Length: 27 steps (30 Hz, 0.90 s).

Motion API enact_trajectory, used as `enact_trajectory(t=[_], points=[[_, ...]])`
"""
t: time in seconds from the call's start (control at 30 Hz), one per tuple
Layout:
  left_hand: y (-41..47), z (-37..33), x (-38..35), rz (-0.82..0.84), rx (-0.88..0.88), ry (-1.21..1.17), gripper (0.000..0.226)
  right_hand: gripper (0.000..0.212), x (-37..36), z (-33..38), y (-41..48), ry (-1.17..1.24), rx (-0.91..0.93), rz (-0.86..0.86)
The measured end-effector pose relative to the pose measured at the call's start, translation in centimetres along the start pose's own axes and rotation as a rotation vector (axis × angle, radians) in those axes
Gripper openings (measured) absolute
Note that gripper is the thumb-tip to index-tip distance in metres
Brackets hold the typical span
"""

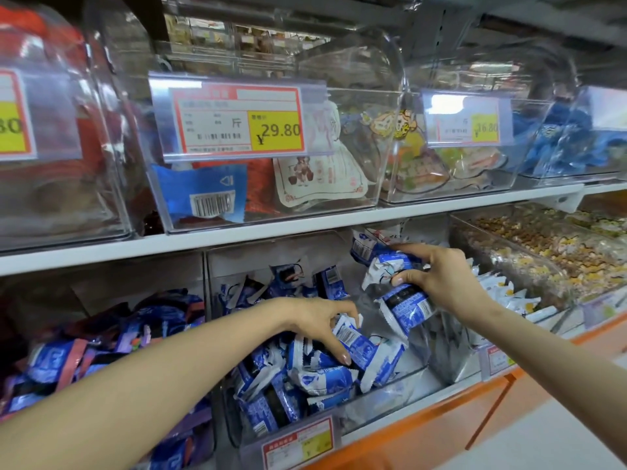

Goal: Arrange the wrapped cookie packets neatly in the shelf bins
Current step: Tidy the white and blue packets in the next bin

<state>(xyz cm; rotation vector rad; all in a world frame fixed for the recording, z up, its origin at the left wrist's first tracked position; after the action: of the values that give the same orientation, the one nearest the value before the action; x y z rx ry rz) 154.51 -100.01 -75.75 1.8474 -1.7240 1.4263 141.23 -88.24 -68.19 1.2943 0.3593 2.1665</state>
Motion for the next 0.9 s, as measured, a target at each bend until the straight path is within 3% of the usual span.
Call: enact_trajectory(t=[0.13,0.3,0.43,0.53,0.73,0.8,0.9], points=[[-0.8,0.7,-0.1,-0.142,0.011,0.135,0.048,0.049,0.1,0.1,0.0,-0.040,0.002,-0.003],[-3.0,1.6,2.1,-0.353,0.029,0.001,0.043,0.053,0.1,0.2,-0.1,-0.135,-0.014,0.016],[-5.0,3.6,5.9,-0.600,0.176,-0.069,0.061,0.055,0.2,0.6,-0.4,-0.235,-0.008,0.003],[-6.1,5.1,7.2,-0.748,0.215,-0.119,0.053,0.055,0.0,0.8,-0.4,-0.168,0.012,0.026],[-6.3,6.5,6.5,-0.770,0.358,0.016,0.073,0.051,0.1,1.9,-0.4,-0.038,0.032,0.032],[-6.0,5.5,6.4,-0.830,0.375,0.227,0.076,0.049,0.1,1.9,-0.3,-0.013,0.032,0.014],[-4.4,3.2,5.7,-0.809,0.175,0.437,0.060,0.047,0.3,1.4,-0.3,0.045,0.000,-0.037]])
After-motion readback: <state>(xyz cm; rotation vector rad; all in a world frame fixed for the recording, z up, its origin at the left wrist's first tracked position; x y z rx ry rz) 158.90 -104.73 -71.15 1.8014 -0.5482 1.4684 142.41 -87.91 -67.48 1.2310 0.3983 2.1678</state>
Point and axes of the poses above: each hand's wrist, its own y-axis towards the middle knuckle, its own x-axis out of the back of the hand, z = x × y, the point moved 4 cm from there along y, towards the middle knuckle, and after that the axes turned 7 degrees about x, right-handed, at the moved point
